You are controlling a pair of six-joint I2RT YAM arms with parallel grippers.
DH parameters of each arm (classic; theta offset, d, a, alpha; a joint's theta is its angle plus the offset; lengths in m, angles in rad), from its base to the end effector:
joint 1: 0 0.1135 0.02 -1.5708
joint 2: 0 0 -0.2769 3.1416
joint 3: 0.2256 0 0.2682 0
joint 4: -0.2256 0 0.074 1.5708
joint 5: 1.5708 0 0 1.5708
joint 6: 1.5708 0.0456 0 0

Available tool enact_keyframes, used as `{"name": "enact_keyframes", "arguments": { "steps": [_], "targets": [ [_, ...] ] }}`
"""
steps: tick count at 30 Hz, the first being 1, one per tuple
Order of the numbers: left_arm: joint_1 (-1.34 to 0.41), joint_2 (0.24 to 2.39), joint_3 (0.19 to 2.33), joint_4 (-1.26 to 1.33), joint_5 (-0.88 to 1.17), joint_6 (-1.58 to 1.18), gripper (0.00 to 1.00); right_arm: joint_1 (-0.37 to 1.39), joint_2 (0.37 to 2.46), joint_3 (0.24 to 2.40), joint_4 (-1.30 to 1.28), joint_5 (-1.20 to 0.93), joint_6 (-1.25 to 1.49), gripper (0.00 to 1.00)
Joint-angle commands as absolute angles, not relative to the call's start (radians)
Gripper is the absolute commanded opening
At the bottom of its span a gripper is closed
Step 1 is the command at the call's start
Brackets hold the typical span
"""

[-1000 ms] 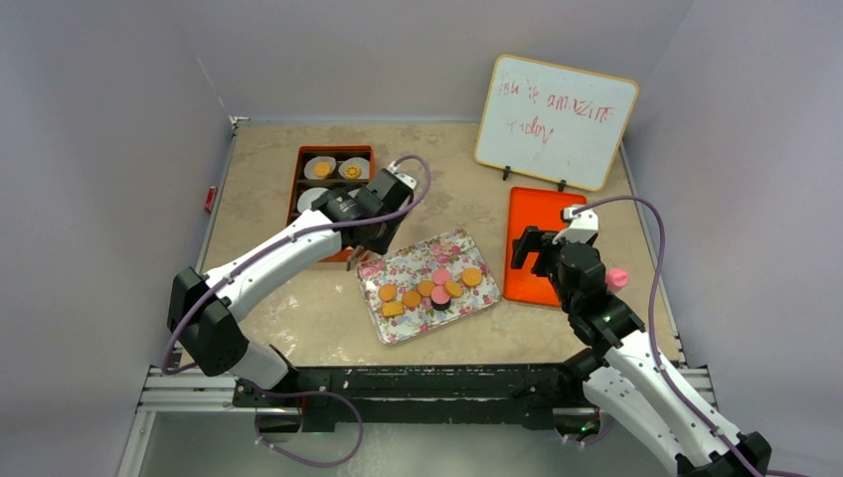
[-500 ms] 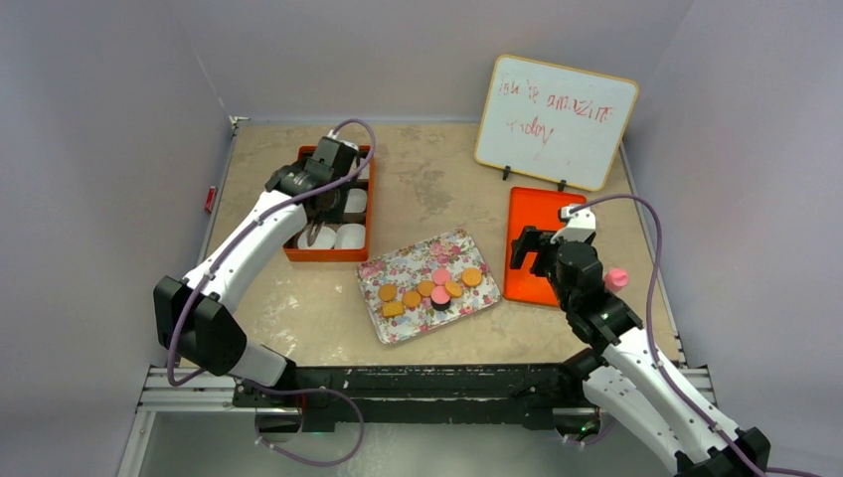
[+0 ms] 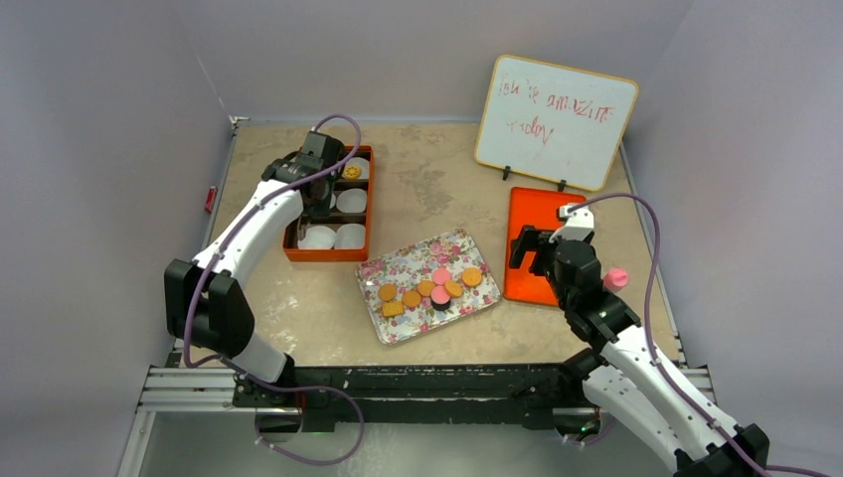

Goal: Pack the cookies

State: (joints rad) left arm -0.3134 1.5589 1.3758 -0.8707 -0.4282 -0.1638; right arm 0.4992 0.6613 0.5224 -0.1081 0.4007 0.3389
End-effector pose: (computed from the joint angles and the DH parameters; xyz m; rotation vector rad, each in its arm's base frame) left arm 0.3309 -0.0873 0.3014 0.0438 2.5224 0.3747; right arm 0.1675 0.0711 0.2784 0.1384 1.7987 0.2344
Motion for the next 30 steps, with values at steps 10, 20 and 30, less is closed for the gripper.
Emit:
{"name": "enact_keyframes", "arguments": {
  "steps": [10, 20, 30],
  "targets": [
    [-0.264, 1.617, 1.327, -0.811, -0.442, -0.156, 0.31, 0.5, 0.667, 0.528, -0.063, 0.402, 0.335, 0.99],
    [-0.253, 1.651, 1.32, -0.795, -0.416, -0.149, 0.36, 0.501, 0.681, 0.526, -0.055, 0.396, 0.339, 0.99],
    [-0.25, 1.66, 1.321, -0.794, -0.416, -0.151, 0.45, 0.5, 0.669, 0.522, -0.058, 0.399, 0.34, 0.99]
  ]
}}
